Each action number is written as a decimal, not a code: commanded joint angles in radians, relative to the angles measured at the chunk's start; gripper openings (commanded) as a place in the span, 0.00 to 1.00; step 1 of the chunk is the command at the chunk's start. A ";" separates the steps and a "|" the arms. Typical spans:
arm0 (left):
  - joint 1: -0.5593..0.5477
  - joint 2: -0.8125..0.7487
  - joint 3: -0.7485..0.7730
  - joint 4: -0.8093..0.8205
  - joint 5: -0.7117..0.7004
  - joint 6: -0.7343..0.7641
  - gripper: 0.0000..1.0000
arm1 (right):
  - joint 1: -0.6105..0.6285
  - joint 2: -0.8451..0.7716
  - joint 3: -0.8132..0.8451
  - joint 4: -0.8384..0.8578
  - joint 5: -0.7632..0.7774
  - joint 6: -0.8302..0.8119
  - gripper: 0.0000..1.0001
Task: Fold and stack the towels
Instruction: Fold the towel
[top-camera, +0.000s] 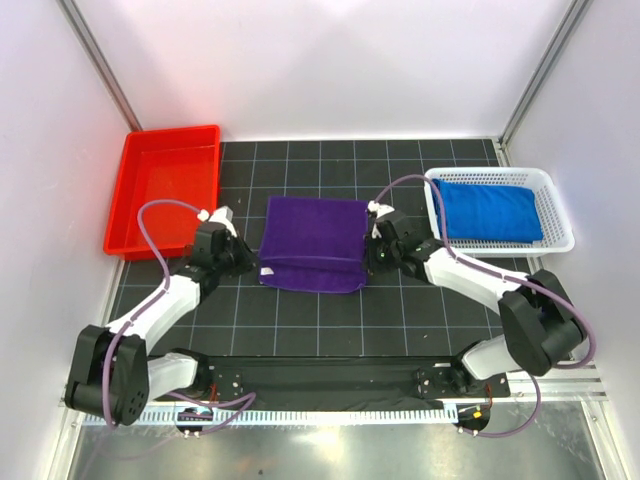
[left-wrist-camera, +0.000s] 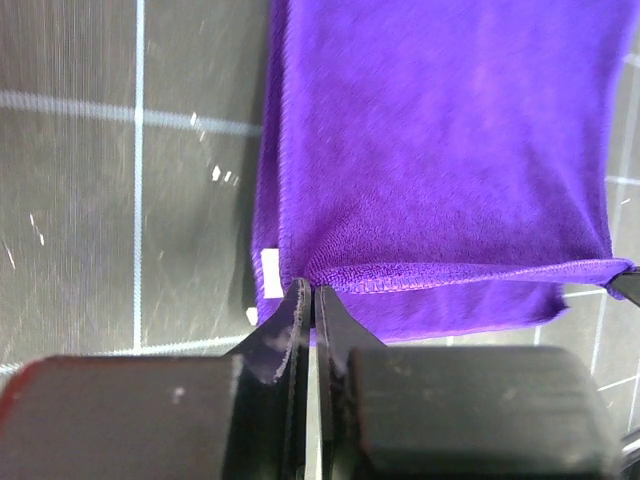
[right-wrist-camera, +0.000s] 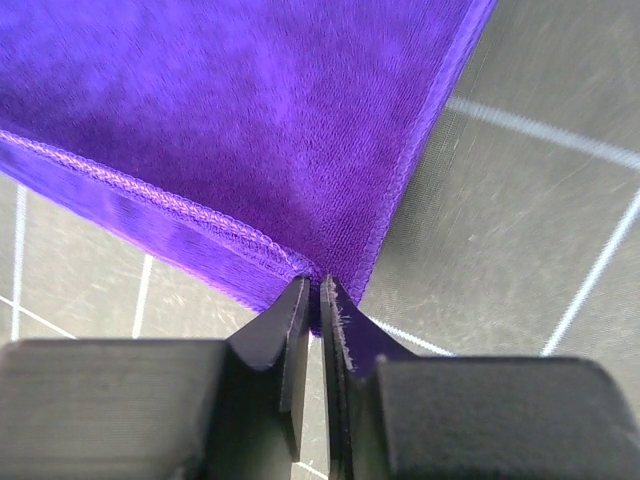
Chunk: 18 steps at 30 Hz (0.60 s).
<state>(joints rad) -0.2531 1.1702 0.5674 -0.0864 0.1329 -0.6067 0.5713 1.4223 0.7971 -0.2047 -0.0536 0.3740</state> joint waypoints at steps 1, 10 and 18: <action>0.000 0.014 -0.031 0.042 0.008 -0.018 0.09 | 0.013 0.024 -0.024 0.050 -0.020 0.025 0.17; -0.009 -0.058 -0.075 0.056 0.042 -0.036 0.37 | 0.019 -0.023 -0.019 -0.010 -0.009 0.013 0.46; -0.015 -0.100 -0.015 0.024 0.013 -0.050 0.36 | 0.021 -0.063 0.039 -0.068 0.028 0.006 0.48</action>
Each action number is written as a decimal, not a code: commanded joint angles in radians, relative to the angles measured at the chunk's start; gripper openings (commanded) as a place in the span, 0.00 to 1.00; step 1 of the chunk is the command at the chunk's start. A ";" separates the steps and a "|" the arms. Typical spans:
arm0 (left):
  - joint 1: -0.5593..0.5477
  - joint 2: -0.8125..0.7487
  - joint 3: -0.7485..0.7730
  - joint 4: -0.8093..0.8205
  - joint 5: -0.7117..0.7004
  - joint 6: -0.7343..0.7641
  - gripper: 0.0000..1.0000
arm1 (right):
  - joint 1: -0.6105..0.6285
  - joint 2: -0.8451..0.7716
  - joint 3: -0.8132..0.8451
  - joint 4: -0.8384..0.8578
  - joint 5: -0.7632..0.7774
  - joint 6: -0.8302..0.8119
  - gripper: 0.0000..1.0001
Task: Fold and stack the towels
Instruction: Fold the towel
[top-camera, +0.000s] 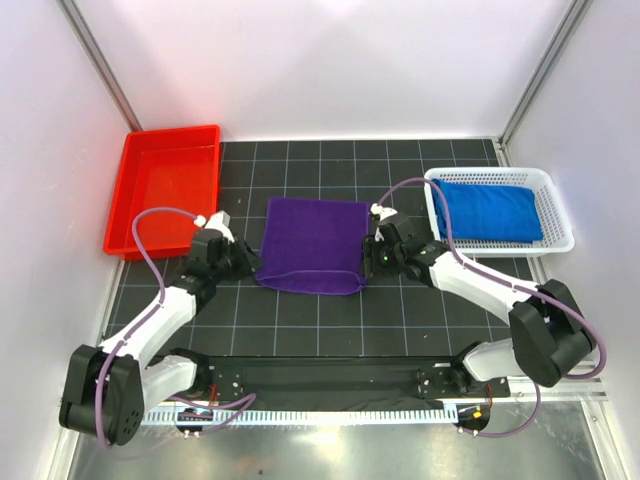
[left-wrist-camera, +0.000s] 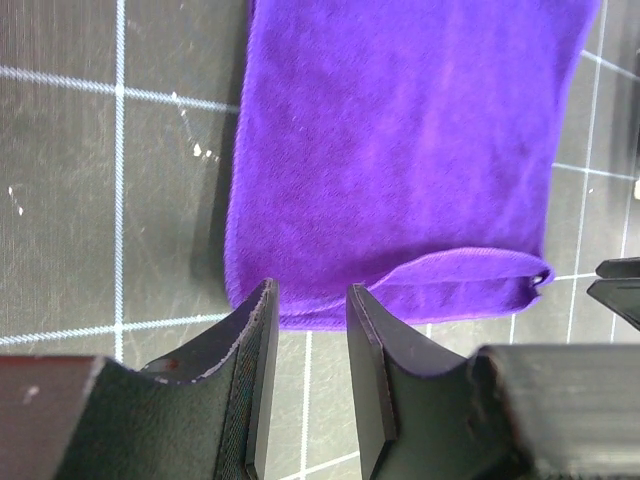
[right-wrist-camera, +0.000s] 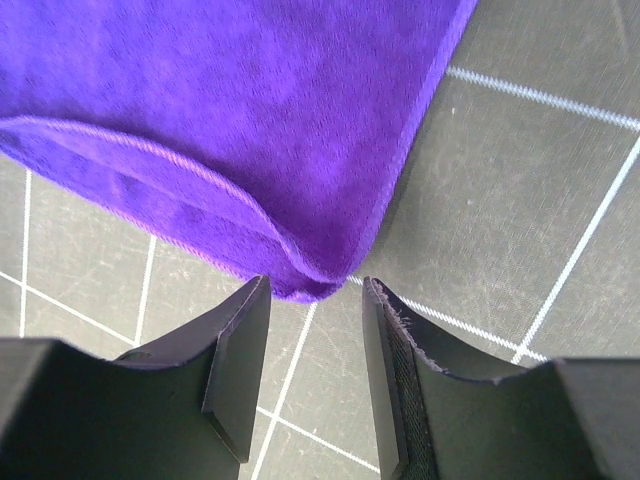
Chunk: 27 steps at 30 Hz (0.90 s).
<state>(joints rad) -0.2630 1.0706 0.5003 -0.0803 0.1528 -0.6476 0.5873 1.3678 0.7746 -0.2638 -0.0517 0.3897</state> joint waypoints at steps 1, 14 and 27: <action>-0.007 0.015 0.064 0.019 -0.007 -0.009 0.36 | 0.006 0.005 0.072 -0.009 0.026 -0.008 0.48; -0.062 0.315 0.130 0.060 0.002 0.031 0.25 | 0.026 0.143 0.117 -0.023 0.047 -0.012 0.48; -0.070 0.275 0.067 0.025 -0.012 0.000 0.19 | 0.052 0.080 0.000 -0.048 0.044 -0.012 0.47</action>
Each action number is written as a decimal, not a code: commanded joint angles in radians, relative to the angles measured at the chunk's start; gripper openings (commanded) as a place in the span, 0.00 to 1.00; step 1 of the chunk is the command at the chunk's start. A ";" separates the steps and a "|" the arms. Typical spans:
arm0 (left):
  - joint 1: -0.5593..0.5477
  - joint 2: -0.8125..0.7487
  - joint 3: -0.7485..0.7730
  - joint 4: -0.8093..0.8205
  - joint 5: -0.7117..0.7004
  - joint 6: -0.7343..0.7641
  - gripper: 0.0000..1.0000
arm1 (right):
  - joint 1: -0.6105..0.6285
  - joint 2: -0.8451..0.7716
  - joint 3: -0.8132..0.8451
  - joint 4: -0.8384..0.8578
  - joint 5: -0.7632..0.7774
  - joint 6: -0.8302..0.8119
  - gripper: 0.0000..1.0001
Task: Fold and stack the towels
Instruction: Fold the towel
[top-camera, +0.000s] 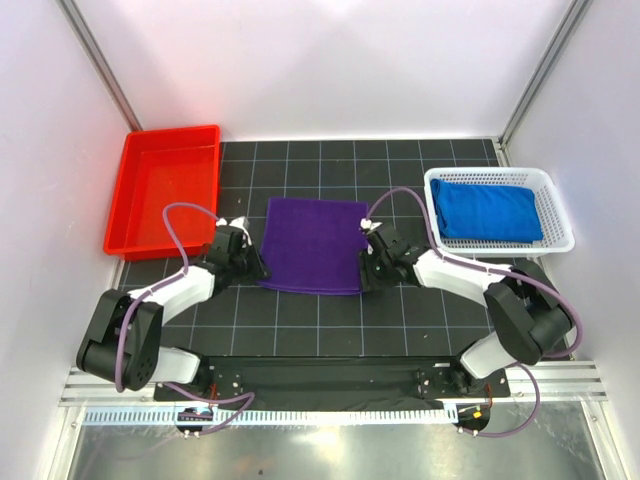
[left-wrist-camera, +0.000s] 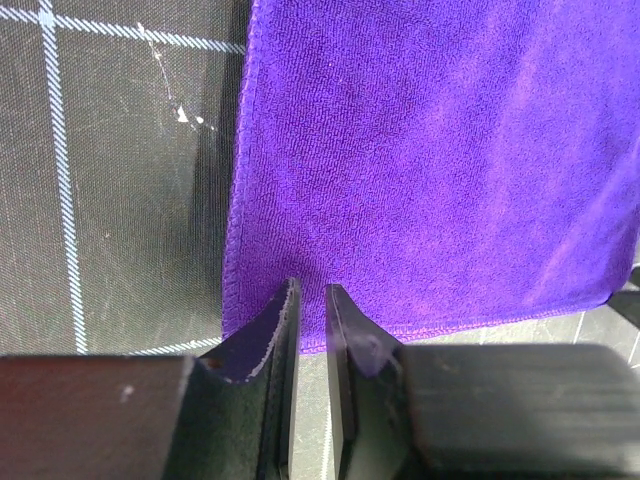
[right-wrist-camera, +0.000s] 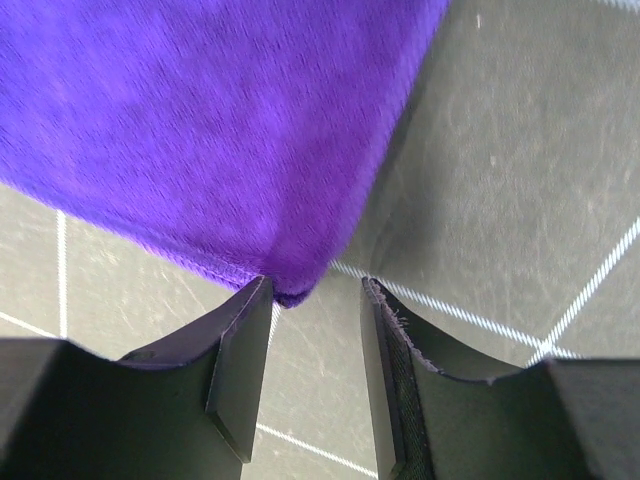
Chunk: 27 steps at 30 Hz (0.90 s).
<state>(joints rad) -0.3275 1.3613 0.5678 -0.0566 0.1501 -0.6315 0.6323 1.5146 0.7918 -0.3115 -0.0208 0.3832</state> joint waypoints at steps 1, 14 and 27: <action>-0.005 -0.018 -0.006 0.001 -0.012 -0.020 0.19 | 0.007 -0.071 -0.020 -0.003 0.012 -0.006 0.47; -0.021 -0.056 -0.032 -0.035 -0.032 -0.051 0.16 | 0.007 -0.166 0.033 -0.080 0.079 -0.010 0.48; -0.027 -0.125 0.058 -0.100 -0.092 -0.030 0.17 | 0.009 -0.007 0.143 -0.040 0.035 0.019 0.45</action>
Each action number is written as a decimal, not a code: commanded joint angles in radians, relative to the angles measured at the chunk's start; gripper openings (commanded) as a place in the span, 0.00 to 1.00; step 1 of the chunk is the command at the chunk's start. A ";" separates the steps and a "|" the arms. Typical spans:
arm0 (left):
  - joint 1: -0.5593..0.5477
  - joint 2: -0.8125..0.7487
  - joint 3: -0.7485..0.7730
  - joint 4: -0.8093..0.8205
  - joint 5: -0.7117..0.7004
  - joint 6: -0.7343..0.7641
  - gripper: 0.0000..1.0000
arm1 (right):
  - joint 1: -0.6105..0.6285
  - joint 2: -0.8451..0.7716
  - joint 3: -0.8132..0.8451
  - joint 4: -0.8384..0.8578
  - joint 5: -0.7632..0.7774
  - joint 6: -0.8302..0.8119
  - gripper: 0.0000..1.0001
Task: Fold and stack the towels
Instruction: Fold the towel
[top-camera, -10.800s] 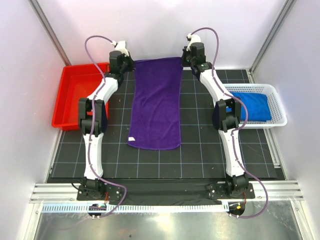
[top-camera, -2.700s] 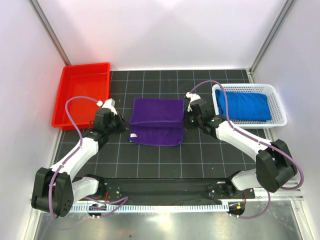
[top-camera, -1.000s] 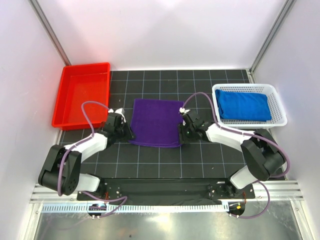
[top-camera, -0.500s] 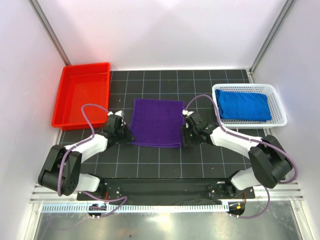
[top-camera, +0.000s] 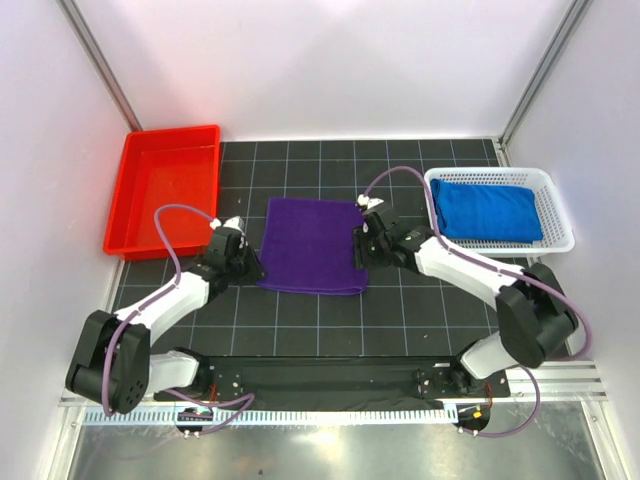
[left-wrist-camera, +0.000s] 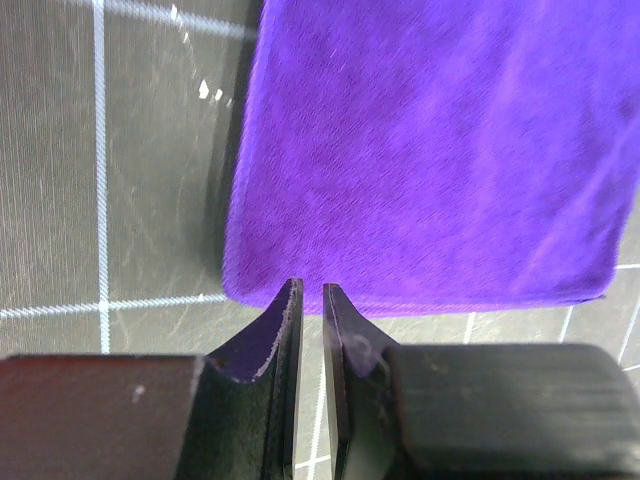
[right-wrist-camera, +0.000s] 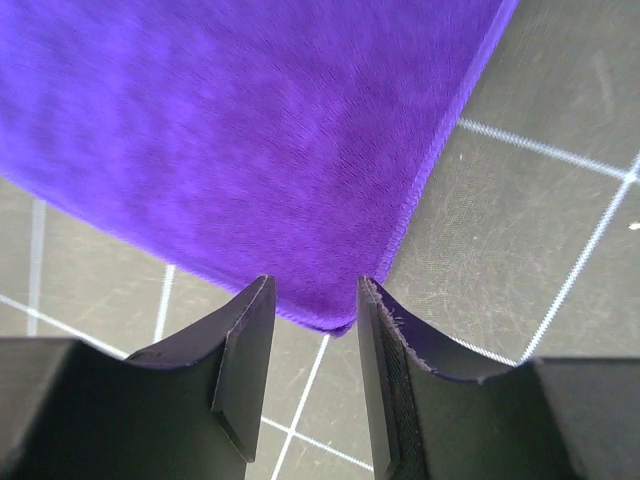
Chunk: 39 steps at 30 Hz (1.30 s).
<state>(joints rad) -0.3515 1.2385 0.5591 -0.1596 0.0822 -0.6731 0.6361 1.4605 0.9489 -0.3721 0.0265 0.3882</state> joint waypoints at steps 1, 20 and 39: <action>-0.003 0.009 0.076 0.011 -0.024 0.013 0.17 | 0.005 0.053 -0.030 0.036 -0.014 0.015 0.45; -0.082 0.098 -0.048 0.114 -0.073 -0.068 0.14 | 0.005 0.044 -0.191 0.007 0.049 0.002 0.41; -0.142 0.024 0.212 -0.072 -0.301 0.004 0.33 | -0.087 -0.013 0.124 -0.102 0.049 -0.046 0.48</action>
<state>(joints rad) -0.5018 1.2171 0.6231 -0.2363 -0.1429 -0.7441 0.6006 1.4281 0.9070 -0.5087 0.0860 0.3763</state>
